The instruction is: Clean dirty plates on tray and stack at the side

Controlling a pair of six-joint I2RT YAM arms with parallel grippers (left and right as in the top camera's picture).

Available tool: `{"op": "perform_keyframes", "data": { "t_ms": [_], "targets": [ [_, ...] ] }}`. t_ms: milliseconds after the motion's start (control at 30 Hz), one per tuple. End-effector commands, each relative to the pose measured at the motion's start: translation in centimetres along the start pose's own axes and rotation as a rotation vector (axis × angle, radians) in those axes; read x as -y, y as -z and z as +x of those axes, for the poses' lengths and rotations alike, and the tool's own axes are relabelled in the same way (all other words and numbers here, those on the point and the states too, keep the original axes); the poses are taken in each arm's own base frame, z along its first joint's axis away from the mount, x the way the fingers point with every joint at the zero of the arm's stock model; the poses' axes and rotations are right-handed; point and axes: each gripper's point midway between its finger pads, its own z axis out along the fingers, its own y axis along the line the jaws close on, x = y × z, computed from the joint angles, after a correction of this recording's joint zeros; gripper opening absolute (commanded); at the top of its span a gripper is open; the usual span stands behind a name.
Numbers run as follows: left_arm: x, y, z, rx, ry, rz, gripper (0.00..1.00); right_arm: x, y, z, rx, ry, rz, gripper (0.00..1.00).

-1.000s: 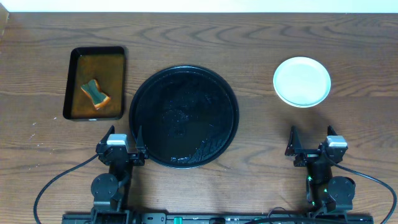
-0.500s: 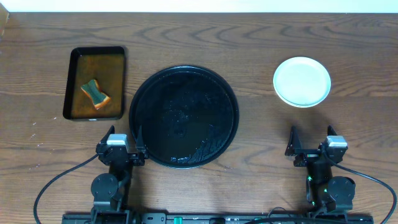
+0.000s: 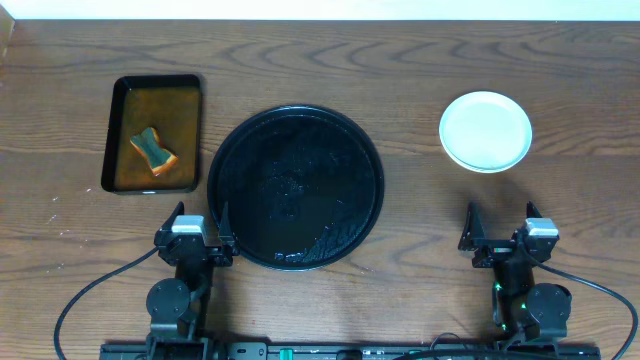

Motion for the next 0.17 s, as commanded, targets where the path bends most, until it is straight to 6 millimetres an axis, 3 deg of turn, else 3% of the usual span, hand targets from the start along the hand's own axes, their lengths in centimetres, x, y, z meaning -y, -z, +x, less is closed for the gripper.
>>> {"op": "perform_keyframes", "data": {
  "t_ms": [0, 133],
  "targets": [
    [-0.90, 0.00, 1.52, -0.051, -0.015, -0.047, 0.78, 0.70, 0.02, -0.02, 0.005, 0.012, 0.031, 0.99],
    [-0.90, 0.00, 1.53, -0.052, -0.015, -0.047, 0.78, 0.70, 0.02, -0.02, 0.005, 0.012, 0.031, 0.99]
  ]
}}
